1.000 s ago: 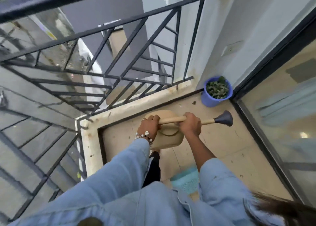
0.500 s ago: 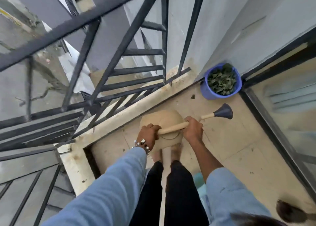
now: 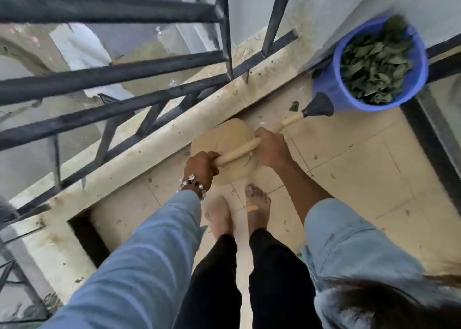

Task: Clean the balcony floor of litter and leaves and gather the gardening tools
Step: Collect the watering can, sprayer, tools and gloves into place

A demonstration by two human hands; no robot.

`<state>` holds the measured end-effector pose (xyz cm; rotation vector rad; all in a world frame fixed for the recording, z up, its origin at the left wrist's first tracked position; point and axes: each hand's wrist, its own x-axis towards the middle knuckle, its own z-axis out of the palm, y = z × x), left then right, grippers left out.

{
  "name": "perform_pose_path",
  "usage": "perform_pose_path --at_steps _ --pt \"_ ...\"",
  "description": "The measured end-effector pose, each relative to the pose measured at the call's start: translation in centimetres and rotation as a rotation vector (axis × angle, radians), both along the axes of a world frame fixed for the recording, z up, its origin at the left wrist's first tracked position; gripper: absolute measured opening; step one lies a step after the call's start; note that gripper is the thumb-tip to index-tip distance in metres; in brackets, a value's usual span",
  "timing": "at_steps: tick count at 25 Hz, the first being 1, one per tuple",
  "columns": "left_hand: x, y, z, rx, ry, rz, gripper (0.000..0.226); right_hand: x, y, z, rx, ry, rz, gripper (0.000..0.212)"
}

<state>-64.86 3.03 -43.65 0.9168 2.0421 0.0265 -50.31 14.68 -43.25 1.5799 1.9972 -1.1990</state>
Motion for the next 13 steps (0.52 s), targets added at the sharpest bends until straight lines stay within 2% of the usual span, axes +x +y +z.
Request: perform_pose_path --at_steps 3,7,13 --pt "-0.3 -0.1 -2.9 0.005 0.030 -0.014 0.044 -0.8 0.4 -2.9 0.009 0.010 0.017 0.033" --pt "-1.4 -0.7 -4.1 0.037 0.113 0.024 0.045 -1.9 0.0 -3.8 0.021 0.101 -0.027 0.030" --pt "-1.7 -1.8 -3.5 0.065 0.067 0.097 0.047 -2.6 -0.2 -3.1 -0.063 0.150 -0.031 0.033"
